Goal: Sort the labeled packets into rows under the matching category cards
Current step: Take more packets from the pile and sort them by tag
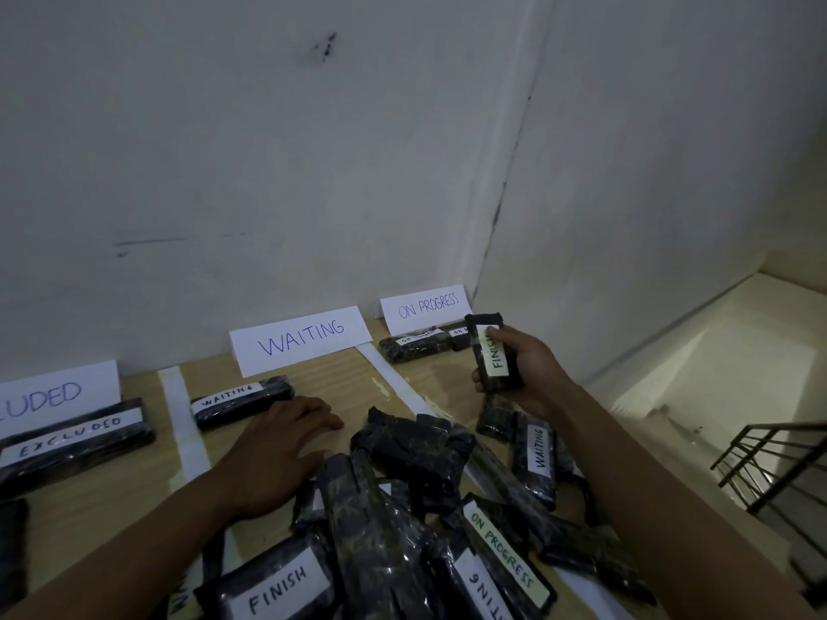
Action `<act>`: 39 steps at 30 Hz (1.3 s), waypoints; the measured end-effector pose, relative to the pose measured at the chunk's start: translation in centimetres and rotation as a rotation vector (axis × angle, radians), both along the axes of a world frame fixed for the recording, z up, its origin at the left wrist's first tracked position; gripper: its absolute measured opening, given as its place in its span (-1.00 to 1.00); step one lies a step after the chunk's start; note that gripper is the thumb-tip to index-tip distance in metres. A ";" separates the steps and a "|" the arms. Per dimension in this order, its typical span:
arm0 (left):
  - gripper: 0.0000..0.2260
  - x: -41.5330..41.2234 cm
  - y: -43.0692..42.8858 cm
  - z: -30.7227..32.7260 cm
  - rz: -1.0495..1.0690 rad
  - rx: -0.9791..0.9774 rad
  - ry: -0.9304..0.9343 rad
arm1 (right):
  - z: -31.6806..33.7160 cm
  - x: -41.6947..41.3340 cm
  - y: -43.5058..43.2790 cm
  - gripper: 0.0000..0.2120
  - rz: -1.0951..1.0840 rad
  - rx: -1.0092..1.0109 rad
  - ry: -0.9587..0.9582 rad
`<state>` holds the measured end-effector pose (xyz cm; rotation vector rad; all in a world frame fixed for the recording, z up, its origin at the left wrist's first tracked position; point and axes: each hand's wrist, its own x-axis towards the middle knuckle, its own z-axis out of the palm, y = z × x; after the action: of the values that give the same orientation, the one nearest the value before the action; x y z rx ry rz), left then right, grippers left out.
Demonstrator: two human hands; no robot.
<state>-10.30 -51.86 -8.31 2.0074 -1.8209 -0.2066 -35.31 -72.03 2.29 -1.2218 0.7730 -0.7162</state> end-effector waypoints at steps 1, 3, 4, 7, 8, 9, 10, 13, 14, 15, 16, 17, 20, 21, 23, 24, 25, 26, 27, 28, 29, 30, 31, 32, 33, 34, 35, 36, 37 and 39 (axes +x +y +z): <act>-0.42 0.0 0.0 0.1 -0.002 0.007 0.001 | 0.1 0.2 0.2 -0.89 -0.028 -0.017 0.017; -0.41 0.1 -0.1 0.1 -0.003 0.035 0.018 | 0.4 0.3 0.8 -0.93 -0.086 -0.072 0.044; -0.43 0.1 0.0 0.0 -0.005 0.050 0.032 | 0.7 0.2 1.4 -0.92 -0.098 -0.104 0.040; -0.66 -0.3 0.1 1.1 -0.024 0.076 0.096 | 1.5 0.2 3.7 -0.86 -0.097 -0.132 -0.038; -0.74 -0.6 0.1 2.0 -0.023 0.089 0.166 | 1.8 0.2 4.8 -0.82 -0.101 -0.119 -0.074; -0.81 -1.1 0.3 3.2 -0.022 0.094 0.268 | 2.1 0.2 5.9 -0.76 -0.103 -0.111 -0.110; -0.84 -1.7 0.2 4.5 -0.018 0.077 0.385 | 2.3 0.2 7.0 -0.72 -0.097 -0.111 -0.136; -0.66 -3.6 1.5 9.2 -0.016 -0.085 0.672 | 3.1 0.4 10.8 -0.69 -0.076 -0.150 -0.162; -0.58 -4.2 2.4 10.6 -0.035 -0.135 0.762 | 3.4 0.5 12.3 -0.71 -0.075 -0.173 -0.158; -0.55 -4.9 3.5 12.1 -0.058 -0.176 0.830 | 3.7 0.7 13.8 -0.72 -0.073 -0.199 -0.147; -0.57 -5.3 4.7 13.3 -0.075 -0.213 0.855 | 4.0 0.9 15.3 -0.74 -0.069 -0.223 -0.141; -0.65 -5.8 6.1 14.4 -0.080 -0.257 0.849 | 4.3 1.1 16.8 -0.75 -0.056 -0.242 -0.145; -0.83 -6.0 11.2 16.2 -0.010 -0.377 0.779 | 4.4 2.2 21.6 -0.80 0.037 -0.276 -0.185; -0.83 -5.8 13.2 16.3 0.019 -0.404 0.758 | 4.0 2.7 23.1 -0.82 0.069 -0.286 -0.193; -0.81 -5.2 17.7 16.2 0.109 -0.457 0.751 | 2.9 3.8 26.0 -0.83 0.120 -0.316 -0.155; -0.78 -4.7 20.1 16.0 0.175 -0.480 0.749 | 2.0 4.4 27.5 -0.83 0.143 -0.339 -0.124; -0.76 -4.1 22.6 15.6 0.246 -0.505 0.737 | 1.2 5.1 28.8 -0.84 0.167 -0.368 -0.097; -0.74 -3.5 25.1 15.2 0.320 -0.530 0.712 | 0.4 5.9 30.1 -0.84 0.200 -0.411 -0.068; -0.73 -2.9 27.6 14.8 0.392 -0.549 0.678 | -0.2 6.7 31.4 -0.83 0.246 -0.471 -0.032; -0.73 -2.2 30.0 14.4 0.460 -0.554 0.632 | -0.5 7.5 32.7 -0.81 0.304 -0.543 0.016; -0.73 -1.7 32.4 14.0 0.519 -0.549 0.580 | -0.7 8.4 34.1 -0.79 0.369 -0.626 0.073; -0.74 -1.1 34.7 13.7 0.574 -0.537 0.524 | -0.6 9.4 35.6 -0.78 0.432 -0.723 0.132; -0.74 -0.6 36.7 13.5 0.626 -0.527 0.473 | -0.5 10.4 37.0 -0.75 0.483 -0.832 0.190; -0.74 0.0 38.6 13.3 0.678 -0.525 0.437 | -0.3 11.3 38.4 -0.72 0.523 -0.946 0.235; -0.75 0.9 40.3 13.2 0.730 -0.530 0.424 | -0.2 12.4 39.6 -0.67 0.562 -1.050 0.268; -0.75 2.0 41.9 13.1 0.784 -0.538 0.419 | -0.1 13.4 40.8 -0.62 0.611 -1.136 0.291; -0.77 3.4 43.4 13.0 0.838 -0.547 0.413 | 0.1 14.5 41.7 -0.56 0.669 -1.207 0.321; -0.78 5.0 44.8 12.9 0.888 -0.555 0.409 | 0.1 15.6 42.5 -0.50 0.732 -1.271 0.359; -0.79 6.8 46.0 12.6 0.932 -0.556 0.409 | 0.0 16.5 43.0 -0.44 0.789 -1.331 0.397; -0.78 10.1 47.9 11.7 1.024 -0.548 0.401 | -0.6 18.2 43.6 -0.34 0.881 -1.421 0.462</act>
<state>-0.19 -3.94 3.35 2.0087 -0.4029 0.1748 -17.07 -28.45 1.67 -2.8140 -0.1367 -0.1266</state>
